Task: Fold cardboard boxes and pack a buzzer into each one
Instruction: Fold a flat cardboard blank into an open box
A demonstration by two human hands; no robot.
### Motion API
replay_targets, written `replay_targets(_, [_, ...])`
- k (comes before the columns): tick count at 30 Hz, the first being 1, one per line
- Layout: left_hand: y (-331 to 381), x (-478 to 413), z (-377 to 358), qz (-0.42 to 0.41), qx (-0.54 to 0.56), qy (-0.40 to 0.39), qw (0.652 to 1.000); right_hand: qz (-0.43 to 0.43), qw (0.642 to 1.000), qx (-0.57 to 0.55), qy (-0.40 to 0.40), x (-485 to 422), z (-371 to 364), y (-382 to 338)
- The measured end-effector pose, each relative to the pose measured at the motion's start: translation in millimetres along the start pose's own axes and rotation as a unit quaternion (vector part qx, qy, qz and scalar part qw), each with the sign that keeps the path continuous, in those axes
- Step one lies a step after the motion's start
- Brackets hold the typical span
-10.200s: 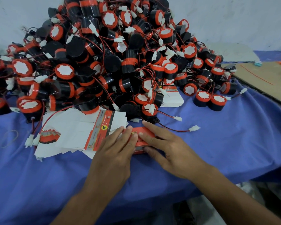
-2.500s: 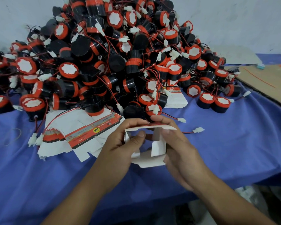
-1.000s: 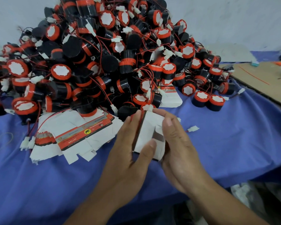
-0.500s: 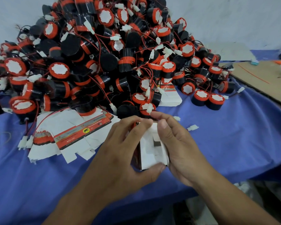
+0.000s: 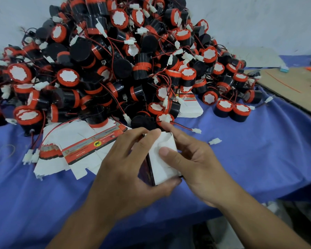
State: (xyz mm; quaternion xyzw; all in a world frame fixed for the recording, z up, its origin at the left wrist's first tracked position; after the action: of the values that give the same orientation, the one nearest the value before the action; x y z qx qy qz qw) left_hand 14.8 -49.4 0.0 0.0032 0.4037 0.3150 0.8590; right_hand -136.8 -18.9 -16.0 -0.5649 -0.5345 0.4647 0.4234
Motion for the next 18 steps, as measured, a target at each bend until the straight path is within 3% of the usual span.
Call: replay_targets(18, [0.3,-3.0,0.7,-0.012,0.014,-0.006,1.0,0.03,0.997,0.076,0.007,2.0,1.5,-2.5])
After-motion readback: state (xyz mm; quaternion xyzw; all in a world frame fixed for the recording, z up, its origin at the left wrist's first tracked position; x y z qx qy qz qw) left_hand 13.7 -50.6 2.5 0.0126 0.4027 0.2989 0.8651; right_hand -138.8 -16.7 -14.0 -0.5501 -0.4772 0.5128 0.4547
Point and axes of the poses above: each hand's wrist, its own x-axis away from the middle knuckle, its own z-axis out of the back of the hand, y = z × x, the point moved 4 cm from there along -x, towards the middle knuckle, and after that the axes turned 7 degrees about -x, right-handed, at the moved point
